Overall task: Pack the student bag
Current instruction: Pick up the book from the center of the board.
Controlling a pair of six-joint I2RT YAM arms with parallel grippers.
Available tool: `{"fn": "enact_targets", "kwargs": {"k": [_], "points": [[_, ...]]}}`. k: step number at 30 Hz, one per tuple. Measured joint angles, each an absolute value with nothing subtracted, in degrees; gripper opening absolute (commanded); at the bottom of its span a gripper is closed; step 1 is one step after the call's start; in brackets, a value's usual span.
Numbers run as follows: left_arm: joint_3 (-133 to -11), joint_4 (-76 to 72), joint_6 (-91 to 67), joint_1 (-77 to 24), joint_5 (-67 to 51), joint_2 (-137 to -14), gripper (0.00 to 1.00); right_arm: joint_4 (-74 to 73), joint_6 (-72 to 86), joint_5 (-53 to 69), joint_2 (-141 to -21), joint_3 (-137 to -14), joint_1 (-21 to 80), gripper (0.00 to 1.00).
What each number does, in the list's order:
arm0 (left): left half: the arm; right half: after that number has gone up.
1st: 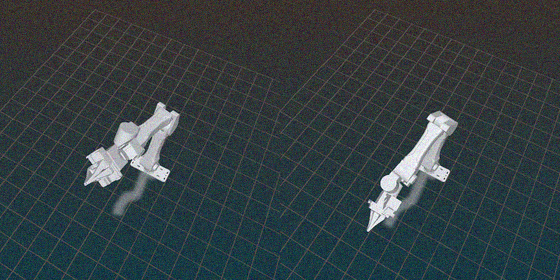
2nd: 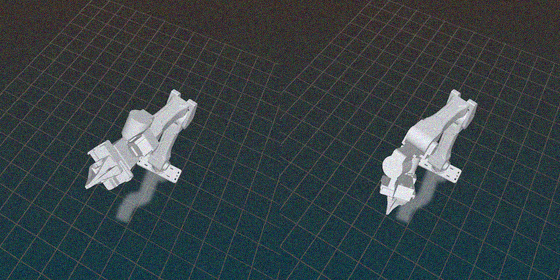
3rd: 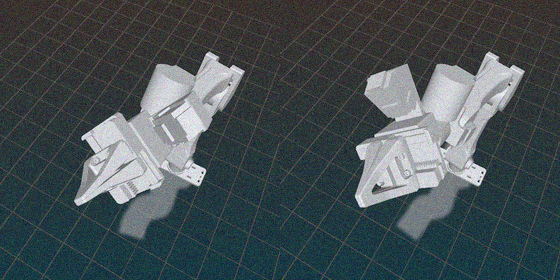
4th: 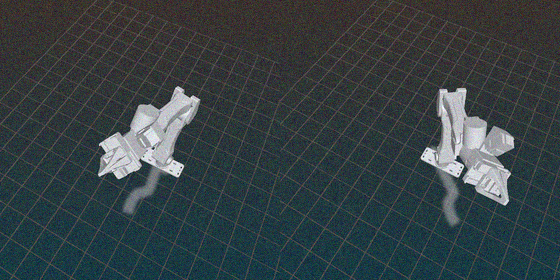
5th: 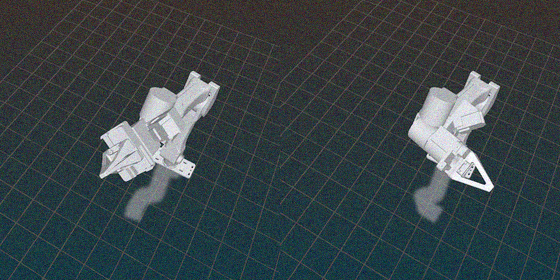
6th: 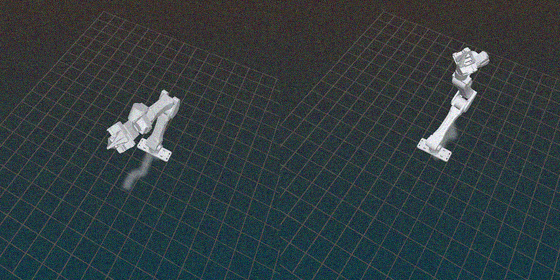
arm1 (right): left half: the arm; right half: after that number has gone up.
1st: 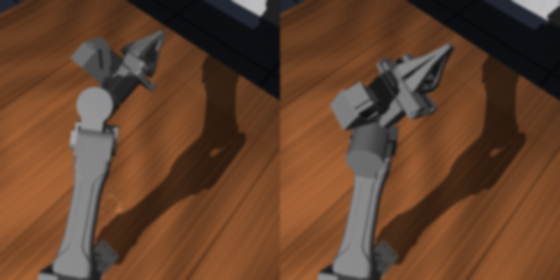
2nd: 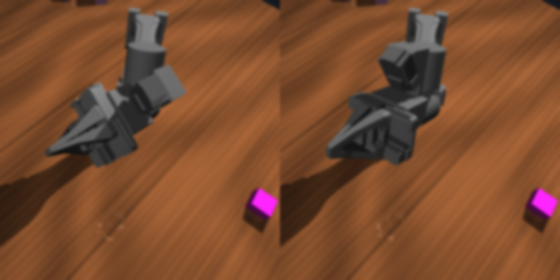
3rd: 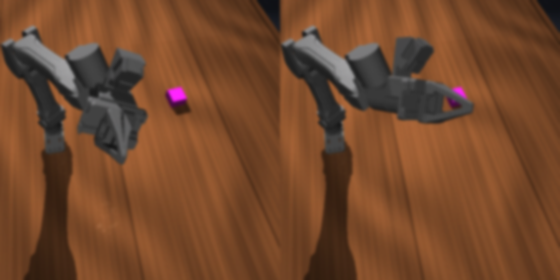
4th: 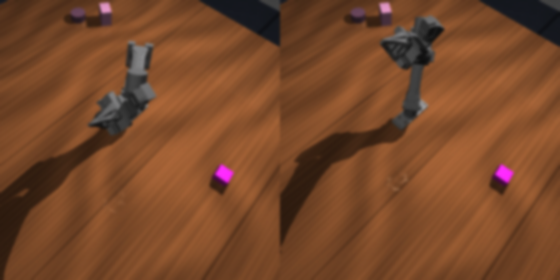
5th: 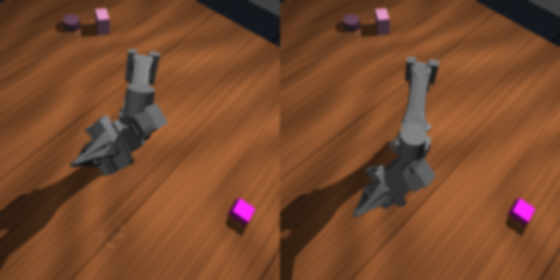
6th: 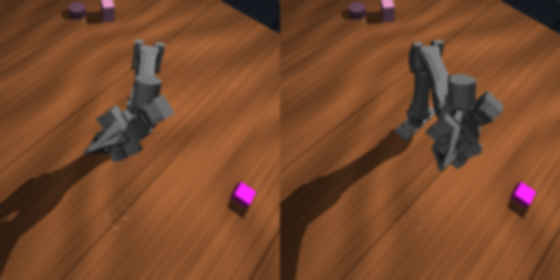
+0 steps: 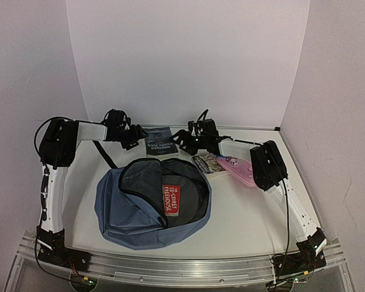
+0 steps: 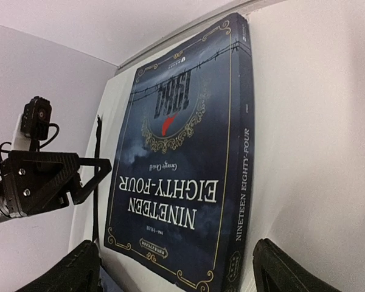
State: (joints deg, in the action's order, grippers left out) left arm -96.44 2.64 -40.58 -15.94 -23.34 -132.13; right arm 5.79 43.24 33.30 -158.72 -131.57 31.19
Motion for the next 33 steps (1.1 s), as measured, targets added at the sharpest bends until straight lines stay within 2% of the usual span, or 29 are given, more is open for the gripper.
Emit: {"fn": "enact_targets", "kwargs": {"k": [7, 8, 12, 19, 22, 33], "points": [[-99.3, 2.9, -40.5, -16.3, -28.2, -136.9, 0.72, 6.4, 46.9, 33.6, -160.7, -133.7, 31.4, 0.87], [-99.6, 3.0, -40.5, -16.3, -28.5, -137.0, 0.69, 6.4, 47.3, 33.7, -161.0, -134.2, 31.5, 0.87], [-100.8, 3.4, -40.6, -16.4, -30.4, -138.1, 0.47, 6.6, 48.4, 34.7, -162.1, -135.8, 32.1, 0.87], [-100.7, 3.2, -41.4, -15.9, -30.8, -139.2, 0.11, 12.8, 53.9, 38.0, -162.7, -134.0, 31.7, 0.81], [-98.7, 0.5, -42.7, -15.7, -31.3, -138.5, 0.01, 17.2, 55.5, 38.5, -162.4, -131.7, 31.4, 0.8], [-82.3, -8.0, -46.2, -16.9, -32.4, -128.1, 0.0, 25.3, 57.8, 39.0, -155.2, -116.8, 32.4, 0.8]]}}
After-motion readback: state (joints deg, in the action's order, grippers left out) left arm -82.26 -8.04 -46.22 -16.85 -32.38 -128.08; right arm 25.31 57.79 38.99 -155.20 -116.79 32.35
